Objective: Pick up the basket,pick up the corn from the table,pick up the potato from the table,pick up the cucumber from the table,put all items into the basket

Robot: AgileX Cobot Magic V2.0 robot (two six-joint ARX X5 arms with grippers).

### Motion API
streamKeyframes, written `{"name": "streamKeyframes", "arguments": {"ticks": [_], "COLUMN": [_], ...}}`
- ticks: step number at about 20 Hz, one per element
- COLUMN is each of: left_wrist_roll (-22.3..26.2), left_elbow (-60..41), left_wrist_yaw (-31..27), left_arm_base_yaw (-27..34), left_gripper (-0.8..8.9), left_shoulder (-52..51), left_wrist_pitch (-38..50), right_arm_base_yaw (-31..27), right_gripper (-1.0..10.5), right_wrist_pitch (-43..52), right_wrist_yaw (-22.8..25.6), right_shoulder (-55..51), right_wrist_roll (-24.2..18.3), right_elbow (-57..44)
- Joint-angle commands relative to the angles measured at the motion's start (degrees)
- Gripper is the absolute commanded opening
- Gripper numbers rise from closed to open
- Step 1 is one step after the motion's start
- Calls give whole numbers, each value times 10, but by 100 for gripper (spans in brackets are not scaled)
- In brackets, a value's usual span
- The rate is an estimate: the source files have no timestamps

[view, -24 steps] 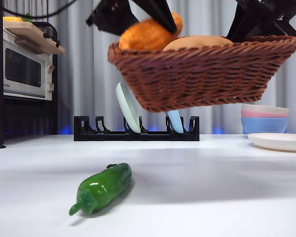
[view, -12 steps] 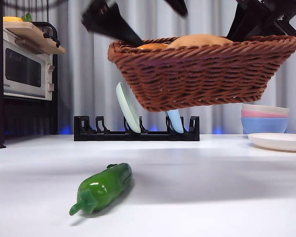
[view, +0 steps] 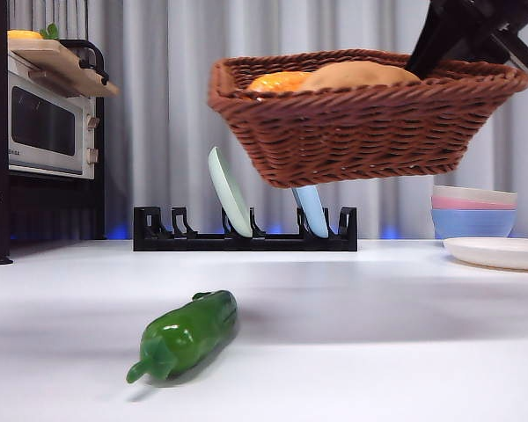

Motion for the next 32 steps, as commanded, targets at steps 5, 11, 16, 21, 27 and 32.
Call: {"name": "streamKeyframes", "arguments": {"ticks": [5, 11, 16, 21, 27, 32], "left_wrist_roll": [-108, -139, -134, -134, -102, 5], "left_elbow": [-91, -265, -271, -271, -271, -267], "left_wrist_yaw": [-175, -170, -169, -164, -135, -61], "left_arm_base_yaw": [-44, -48, -47, -47, -47, -47], "left_gripper": [561, 561, 561, 561, -24, -7], "left_shoulder": [18, 59, 176, 260, 284, 260], "left_wrist_pitch": [-37, 177, 265, 302, 302, 268], "right_arm_base_yaw": [-44, -87, -94, -94, -94, -94], "right_gripper": [-16, -16, -16, -16, -16, -16], "right_wrist_pitch": [14, 14, 14, 14, 14, 14], "right_wrist_yaw": [-7, -7, -7, -7, -7, -7], "right_shoulder": [1, 1, 0, 0, 1, 0], "right_wrist_roll": [12, 12, 12, 12, 12, 12], "right_elbow": [0, 0, 0, 0, 0, 0]}}
